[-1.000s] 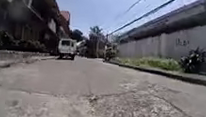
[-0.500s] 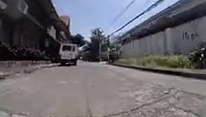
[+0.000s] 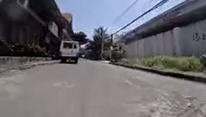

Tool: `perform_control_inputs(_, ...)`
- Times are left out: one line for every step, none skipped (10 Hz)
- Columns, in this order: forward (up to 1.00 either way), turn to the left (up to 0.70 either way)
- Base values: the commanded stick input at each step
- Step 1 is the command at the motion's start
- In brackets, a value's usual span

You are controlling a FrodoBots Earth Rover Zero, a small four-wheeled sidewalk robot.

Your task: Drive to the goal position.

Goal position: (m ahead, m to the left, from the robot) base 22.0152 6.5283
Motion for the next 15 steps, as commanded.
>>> perform_control_inputs(1.00,0.00)
perform_control_inputs(1.00,0.00)
perform_control_inputs(1.00,0.00)
perform_control_inputs(1.00,0.00)
perform_control_inputs(1.00,0.00)
perform_control_inputs(1.00,0.00)
perform_control_inputs(1.00,0.00)
perform_control_inputs(1.00,0.00)
perform_control_inputs(1.00,0.00)
perform_control_inputs(1.00,0.00)
perform_control_inputs(1.00,0.00)
perform_control_inputs(1.00,0.00)
perform_control_inputs(1.00,0.00)
perform_control_inputs(1.00,0.00)
perform_control_inputs(1.00,0.00)
